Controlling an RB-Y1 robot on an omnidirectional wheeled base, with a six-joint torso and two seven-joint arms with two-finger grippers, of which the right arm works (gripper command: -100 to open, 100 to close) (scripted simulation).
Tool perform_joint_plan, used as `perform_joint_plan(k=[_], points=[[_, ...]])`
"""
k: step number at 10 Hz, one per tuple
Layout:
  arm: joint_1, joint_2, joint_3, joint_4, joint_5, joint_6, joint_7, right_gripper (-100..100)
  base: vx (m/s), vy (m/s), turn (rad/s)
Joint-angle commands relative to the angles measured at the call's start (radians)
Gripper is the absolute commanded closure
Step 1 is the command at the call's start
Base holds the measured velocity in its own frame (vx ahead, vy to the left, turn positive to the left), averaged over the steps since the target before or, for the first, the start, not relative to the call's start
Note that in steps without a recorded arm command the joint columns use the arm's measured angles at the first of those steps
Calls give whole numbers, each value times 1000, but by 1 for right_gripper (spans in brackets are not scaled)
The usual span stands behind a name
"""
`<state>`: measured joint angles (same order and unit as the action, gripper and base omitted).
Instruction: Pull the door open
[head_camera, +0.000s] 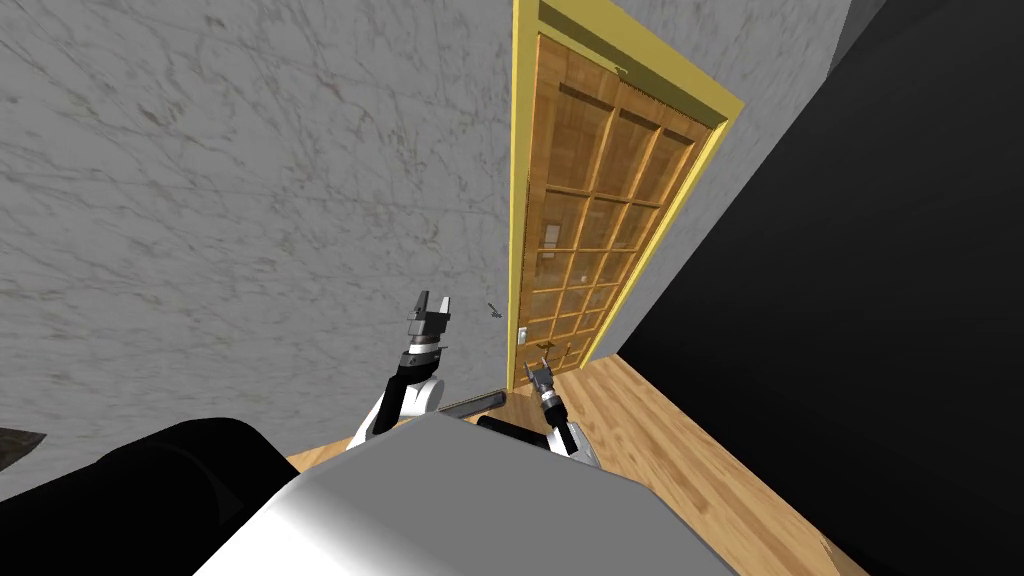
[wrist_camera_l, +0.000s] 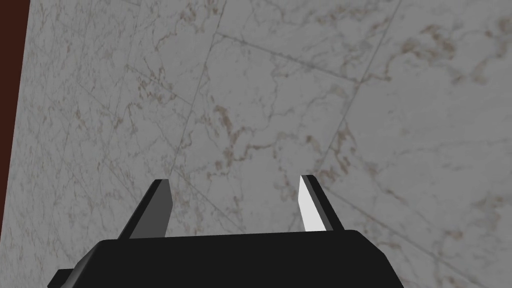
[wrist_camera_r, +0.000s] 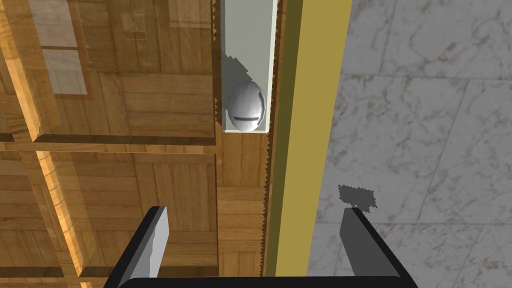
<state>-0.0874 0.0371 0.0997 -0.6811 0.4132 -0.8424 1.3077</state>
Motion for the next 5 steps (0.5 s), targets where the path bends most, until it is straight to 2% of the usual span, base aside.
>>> perform_joint_plan(k=[1, 2, 3, 5], points=[[-15, 5, -3, 30, 0, -11, 14, -100, 155, 9, -7], [-10, 4, -2, 19, 0, -6, 8, -100, 62, 6, 0], [-14, -5, -5, 24, -5, -8, 14, -100, -110, -14, 93], [-15, -11, -6, 26, -8, -8, 16, -100, -190, -11, 62]])
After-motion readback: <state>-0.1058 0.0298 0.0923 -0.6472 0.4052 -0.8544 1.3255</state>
